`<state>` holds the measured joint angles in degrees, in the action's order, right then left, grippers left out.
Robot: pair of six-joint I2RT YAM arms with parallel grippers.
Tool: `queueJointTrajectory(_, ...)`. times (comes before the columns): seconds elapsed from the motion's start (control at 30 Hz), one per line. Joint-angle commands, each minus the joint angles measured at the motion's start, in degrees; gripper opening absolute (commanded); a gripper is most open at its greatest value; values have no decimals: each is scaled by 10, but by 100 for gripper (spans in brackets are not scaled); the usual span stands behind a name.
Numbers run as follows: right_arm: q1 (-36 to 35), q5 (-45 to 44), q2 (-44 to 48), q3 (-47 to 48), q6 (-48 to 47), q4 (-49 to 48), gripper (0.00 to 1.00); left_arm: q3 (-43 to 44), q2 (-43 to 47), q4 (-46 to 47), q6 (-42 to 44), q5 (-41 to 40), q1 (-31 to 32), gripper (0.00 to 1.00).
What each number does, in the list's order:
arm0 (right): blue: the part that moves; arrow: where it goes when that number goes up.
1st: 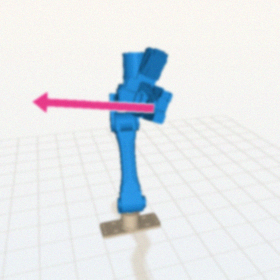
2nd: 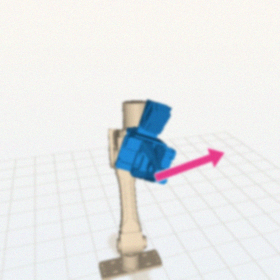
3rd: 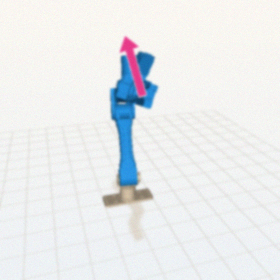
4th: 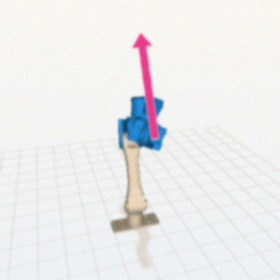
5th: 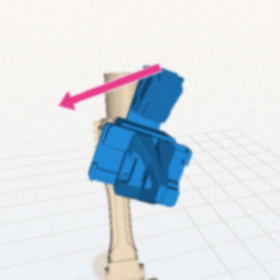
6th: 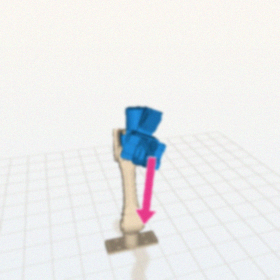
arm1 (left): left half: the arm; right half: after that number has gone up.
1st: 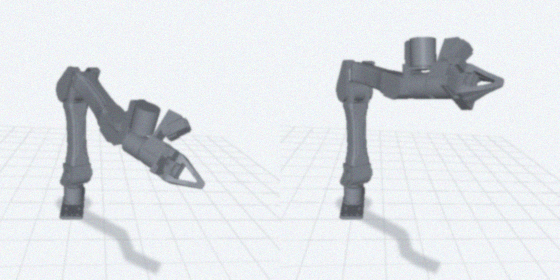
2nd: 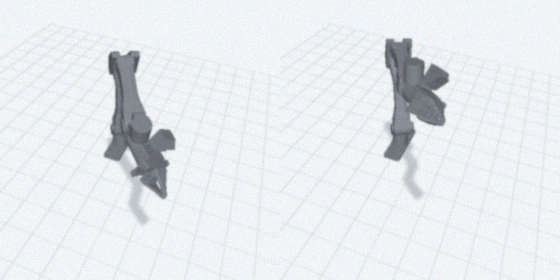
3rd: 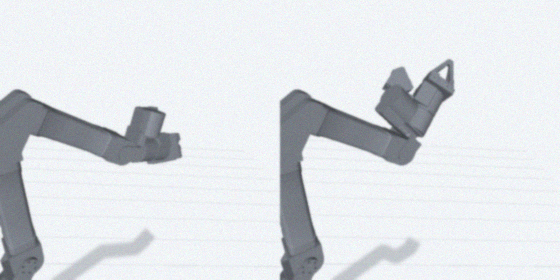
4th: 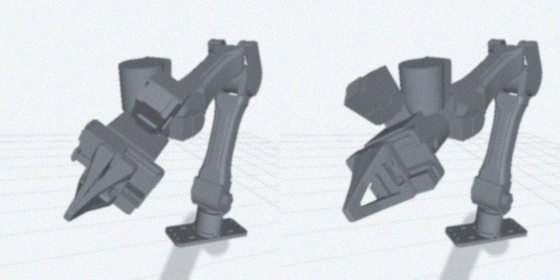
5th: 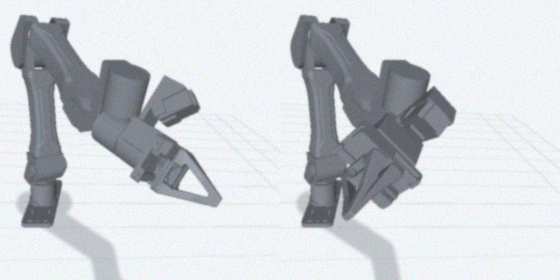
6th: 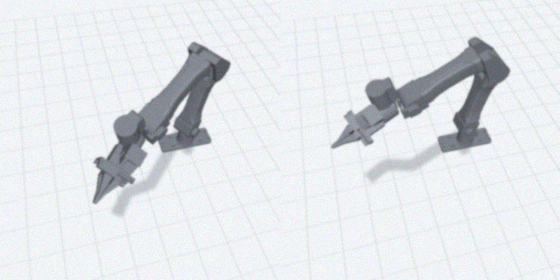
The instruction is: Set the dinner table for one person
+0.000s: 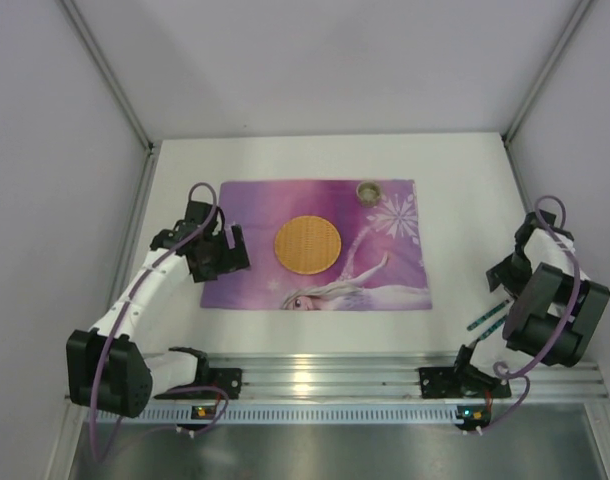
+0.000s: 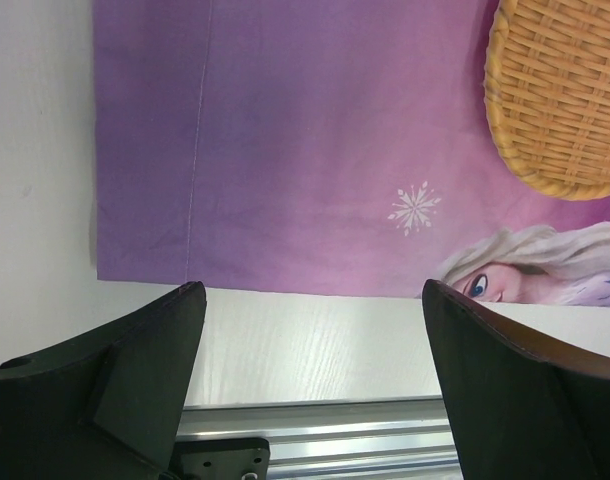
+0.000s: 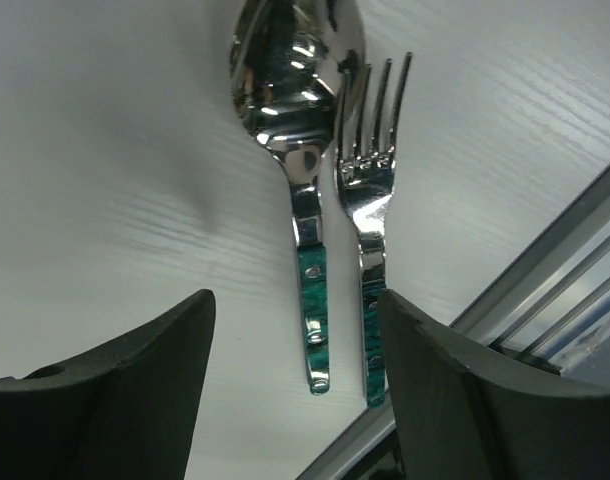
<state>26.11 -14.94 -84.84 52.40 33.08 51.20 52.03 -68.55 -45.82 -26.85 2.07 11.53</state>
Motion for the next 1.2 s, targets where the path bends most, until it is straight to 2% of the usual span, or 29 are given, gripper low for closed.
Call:
queueJointTrajectory(0.0,29,-15,30,-19,-7,-23,65,7,4,6,3,-8,12,95)
queueJointTrajectory(0.37,47,25,-23,-47,-17,-103,57,9,25,-1,-3,-33,46,96)
queueJointTrajectory(0.53,51,32,-52,-51,-21,-129,46,9,29,-6,-7,-41,56,96)
queueJointTrajectory(0.67,51,46,-67,-56,-22,-145,43,9,32,-7,-10,-51,63,96)
queueJointTrajectory(0.73,51,51,-73,-56,-24,-153,37,9,32,-7,-9,-52,66,96)
queueJointTrajectory(1.0,42,77,-101,-41,-21,-168,35,9,23,-8,-12,-56,70,96)
queueJointTrajectory(1.17,27,68,-113,-48,-21,-174,30,10,19,-8,-14,-59,71,96)
